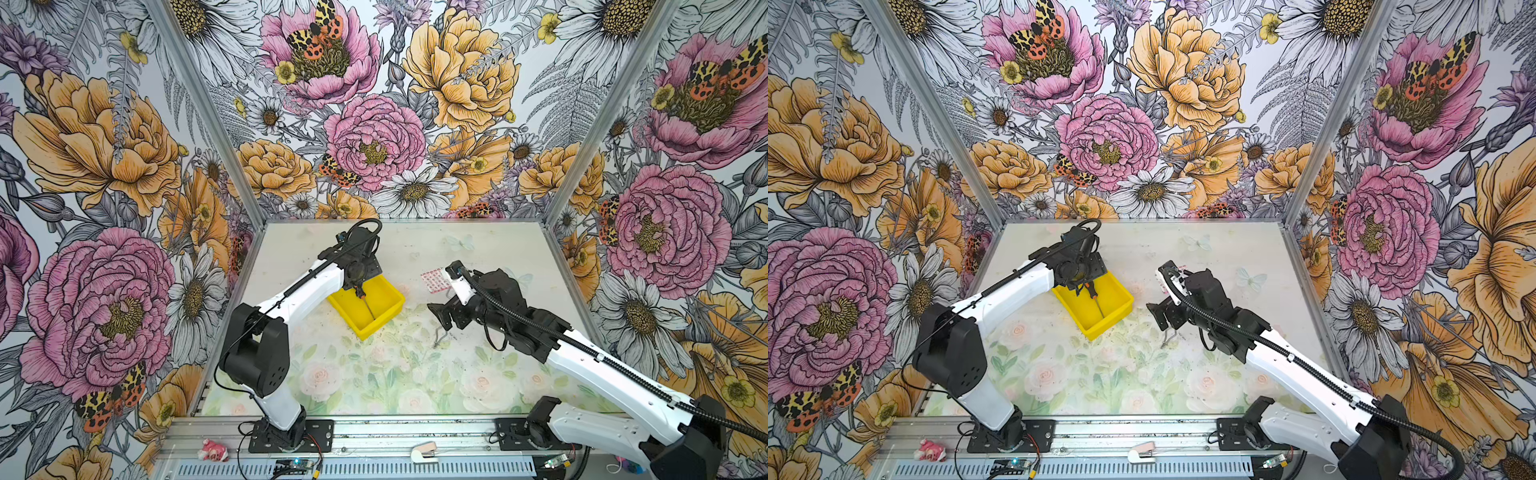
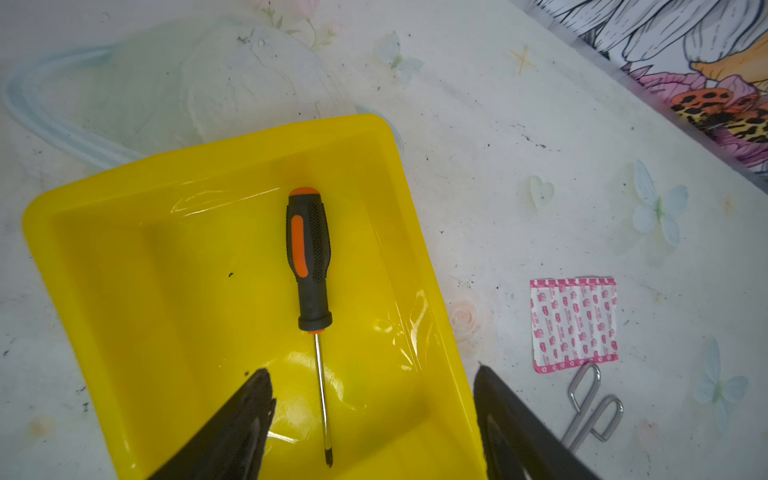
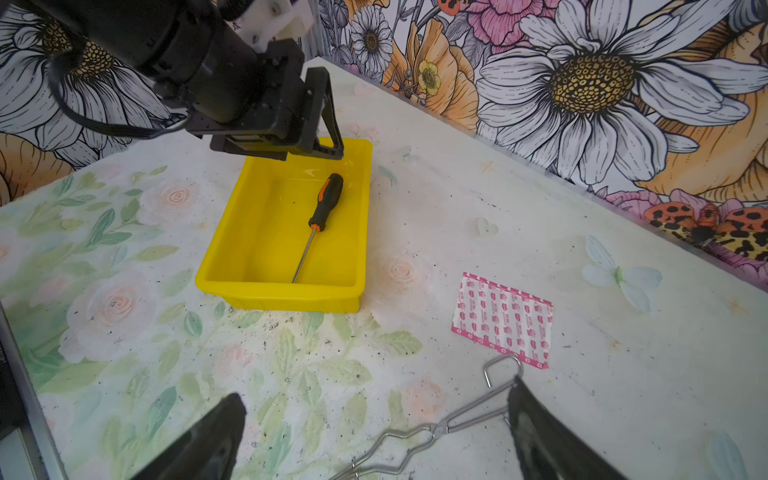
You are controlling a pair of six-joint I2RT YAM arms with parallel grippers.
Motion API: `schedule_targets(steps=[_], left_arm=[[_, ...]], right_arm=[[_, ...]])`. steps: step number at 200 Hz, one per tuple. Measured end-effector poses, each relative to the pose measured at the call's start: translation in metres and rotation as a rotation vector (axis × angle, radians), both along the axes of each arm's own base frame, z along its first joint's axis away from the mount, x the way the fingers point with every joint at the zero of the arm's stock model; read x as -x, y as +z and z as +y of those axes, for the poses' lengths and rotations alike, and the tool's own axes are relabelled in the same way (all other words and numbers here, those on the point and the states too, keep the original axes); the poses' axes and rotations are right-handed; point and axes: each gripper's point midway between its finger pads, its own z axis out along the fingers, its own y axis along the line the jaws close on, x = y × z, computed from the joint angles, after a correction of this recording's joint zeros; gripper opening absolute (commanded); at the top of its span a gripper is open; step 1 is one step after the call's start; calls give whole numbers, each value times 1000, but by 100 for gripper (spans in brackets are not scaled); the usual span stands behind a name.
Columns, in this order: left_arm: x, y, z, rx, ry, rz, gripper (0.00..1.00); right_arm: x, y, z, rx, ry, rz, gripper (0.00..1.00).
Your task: Put the screwdriver in the bin
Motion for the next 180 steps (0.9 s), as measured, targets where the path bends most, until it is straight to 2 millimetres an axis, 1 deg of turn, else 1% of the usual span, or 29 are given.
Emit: schedule_targets(steps=[8,11,42,70,83,98,115,136,155,180], left_arm=[[6,9,1,-8,-13,-18,98],[9,13,2,-8,-11,-25,98],[42,37,13,-47,-47,-77,99],[73,52,22,-75,-85,-132,99],[86,55,27,-81,-100,-148,99],[98,55,38,-92,-95,-166,99],[106,52,53,-111,-73,-181,99],[112,45,79,-165,-26,-188,99],[118,44,99,-210,-2,-204,99],[124,50,122,-228,31,-275,99]], right_arm=[[0,2,-2,-2,-8,-6,99],[0,2,-3,-3,-12,-8,100],[1,7,-12,-14,-49,-29,99],[0,8,-25,-18,-101,-44,99],[-1,8,-31,-23,-132,-49,100],[-2,11,-37,-31,-162,-56,99],[-4,13,-44,-38,-206,-63,100],[-9,9,-57,-43,-295,-65,100],[-12,4,-75,-55,-405,-64,99],[-11,1,-111,-97,-600,-97,99]])
